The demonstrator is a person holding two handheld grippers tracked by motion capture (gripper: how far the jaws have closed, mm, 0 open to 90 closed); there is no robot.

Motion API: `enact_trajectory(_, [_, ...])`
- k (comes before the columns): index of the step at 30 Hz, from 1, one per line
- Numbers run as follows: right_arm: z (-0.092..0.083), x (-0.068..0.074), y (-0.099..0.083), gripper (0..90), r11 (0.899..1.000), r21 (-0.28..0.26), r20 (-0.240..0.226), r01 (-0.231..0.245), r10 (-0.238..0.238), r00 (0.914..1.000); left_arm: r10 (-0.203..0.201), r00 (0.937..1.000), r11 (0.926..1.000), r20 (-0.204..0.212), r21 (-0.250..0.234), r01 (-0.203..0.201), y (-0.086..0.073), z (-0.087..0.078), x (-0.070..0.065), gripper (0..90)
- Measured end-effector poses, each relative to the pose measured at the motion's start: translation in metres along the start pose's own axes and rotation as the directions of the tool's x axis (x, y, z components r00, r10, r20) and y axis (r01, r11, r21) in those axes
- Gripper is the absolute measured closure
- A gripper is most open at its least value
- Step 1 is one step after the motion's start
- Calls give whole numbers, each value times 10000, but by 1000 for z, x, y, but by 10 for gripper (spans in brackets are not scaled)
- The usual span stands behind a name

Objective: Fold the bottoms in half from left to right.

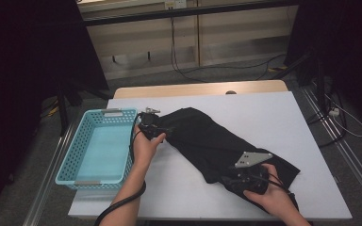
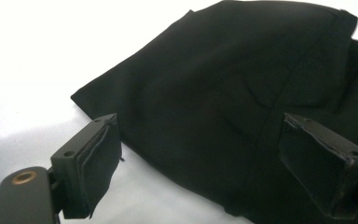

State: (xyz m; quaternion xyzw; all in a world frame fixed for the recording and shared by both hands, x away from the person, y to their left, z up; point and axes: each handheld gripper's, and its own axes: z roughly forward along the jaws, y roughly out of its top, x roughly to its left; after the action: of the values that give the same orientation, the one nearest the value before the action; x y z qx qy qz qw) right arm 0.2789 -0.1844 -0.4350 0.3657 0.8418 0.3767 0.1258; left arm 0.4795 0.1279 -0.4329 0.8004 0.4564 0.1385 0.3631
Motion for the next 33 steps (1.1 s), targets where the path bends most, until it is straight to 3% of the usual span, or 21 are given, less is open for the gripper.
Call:
enact_trajectory(4, [4,8,-8,559,9991,365,-122,228,-224,9997,136,9999,9999,32,-61,-136,-2,-6,-4,133])
enact_trajectory(8, [13,16,-10,579,9946,697,-33,766,-765,9971,71,10000,10000,4,-49,-71,-3,-9,-3,131])
enact_trajectory(9, [14,17,-10,614,9937,657,72,907,-913,9958,29,10000,10000,-21,-64,-29,-3,-10,-3,130])
enact_trajectory(11, [13,18,-9,819,9911,752,261,1095,-1117,9934,60,10000,10000,-52,-35,-60,-2,-10,-2,129])
enact_trajectory(12, [12,17,-9,852,9900,789,355,1166,-1197,9922,34,10000,10000,-60,-31,-34,-1,-9,-2,129])
enact_trajectory(16, [4,12,-9,879,9872,1084,-58,1169,-1169,9931,45,9998,10000,-172,-69,-46,5,-8,1,132])
enact_trajectory(21, [-5,6,-12,879,9840,1386,-600,1117,-1042,9927,-58,9998,9999,-204,-106,56,12,-1,9,140])
enact_trajectory(24, [-7,5,-14,879,9838,1419,-681,1100,-1011,9925,-122,9998,9997,-147,-195,119,16,6,15,166])
enact_trajectory(28, [-13,3,-15,870,9876,1205,-686,1008,-930,9933,336,9987,9988,-391,-350,-350,20,14,20,308])
enact_trajectory(29, [-14,1,-16,845,9896,1107,-688,924,-851,9940,392,9987,9986,-341,-356,-404,21,16,21,372])
enact_trajectory(31, [-15,-2,-16,677,9947,783,-570,670,-626,9964,381,9990,9983,-222,-427,-390,24,20,23,434])
enact_trajectory(33, [-15,-5,-15,576,9980,521,-541,352,-324,9980,576,9981,9979,-202,-278,-582,25,25,23,530])
